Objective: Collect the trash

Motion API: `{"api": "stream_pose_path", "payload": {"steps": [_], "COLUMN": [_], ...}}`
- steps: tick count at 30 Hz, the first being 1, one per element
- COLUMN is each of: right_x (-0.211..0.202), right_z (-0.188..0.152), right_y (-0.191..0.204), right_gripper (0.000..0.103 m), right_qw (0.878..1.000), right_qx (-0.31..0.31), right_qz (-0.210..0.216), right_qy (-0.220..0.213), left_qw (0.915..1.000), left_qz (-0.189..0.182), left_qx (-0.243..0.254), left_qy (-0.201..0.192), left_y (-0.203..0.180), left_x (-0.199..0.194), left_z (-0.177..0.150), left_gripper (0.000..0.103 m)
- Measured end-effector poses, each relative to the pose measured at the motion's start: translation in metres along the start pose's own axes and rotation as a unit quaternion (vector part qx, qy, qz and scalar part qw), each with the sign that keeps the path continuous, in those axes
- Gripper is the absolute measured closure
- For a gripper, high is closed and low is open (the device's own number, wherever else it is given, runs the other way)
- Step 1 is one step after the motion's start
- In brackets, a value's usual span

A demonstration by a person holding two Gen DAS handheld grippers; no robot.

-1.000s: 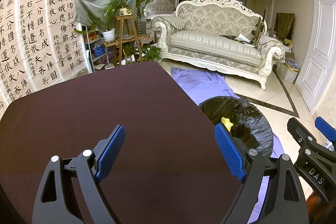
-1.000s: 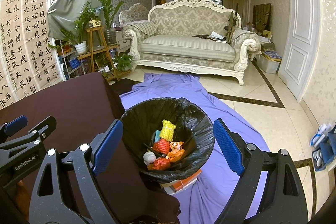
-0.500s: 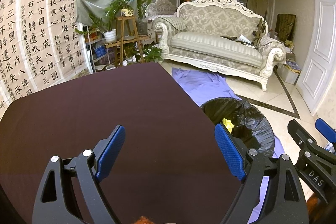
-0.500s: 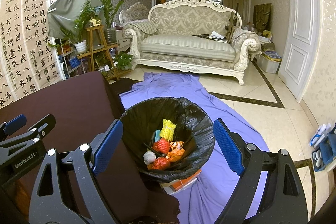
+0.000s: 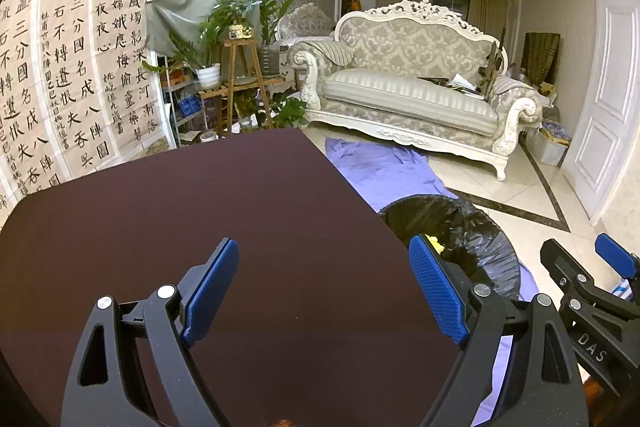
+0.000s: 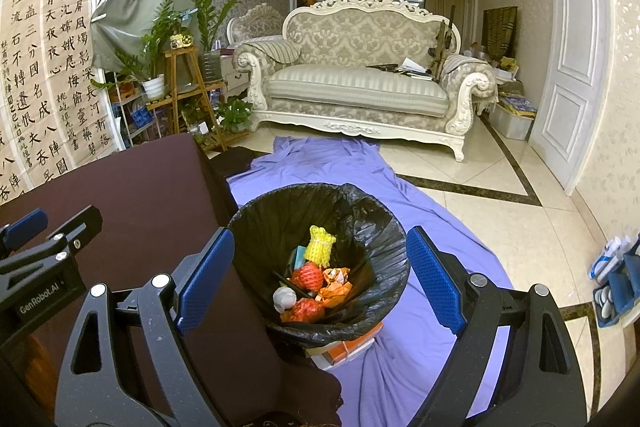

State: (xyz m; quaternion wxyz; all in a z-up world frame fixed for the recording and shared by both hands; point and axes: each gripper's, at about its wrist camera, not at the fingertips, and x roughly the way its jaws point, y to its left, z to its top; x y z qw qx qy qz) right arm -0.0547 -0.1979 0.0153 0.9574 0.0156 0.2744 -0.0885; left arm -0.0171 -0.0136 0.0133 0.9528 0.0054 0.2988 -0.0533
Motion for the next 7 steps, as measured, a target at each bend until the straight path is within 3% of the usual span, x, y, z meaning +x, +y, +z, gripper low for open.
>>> {"api": "stream_pose_path", "payload": {"steps": [7], "right_x": [0.005], "right_z": [-0.005], "right_y": [0.008], "right_gripper": [0.018], "right_qw": [1.0], "right_qx": [-0.008], "right_qz": [0.007], "right_qy": [0.005], "left_qw": [0.9996], "left_qz": [0.018], "left_qx": [-0.012], "left_qy": [0.021], "left_y": [0.018], "left_x": [0.011], "left_z": [-0.003], "left_gripper": [0.019]}}
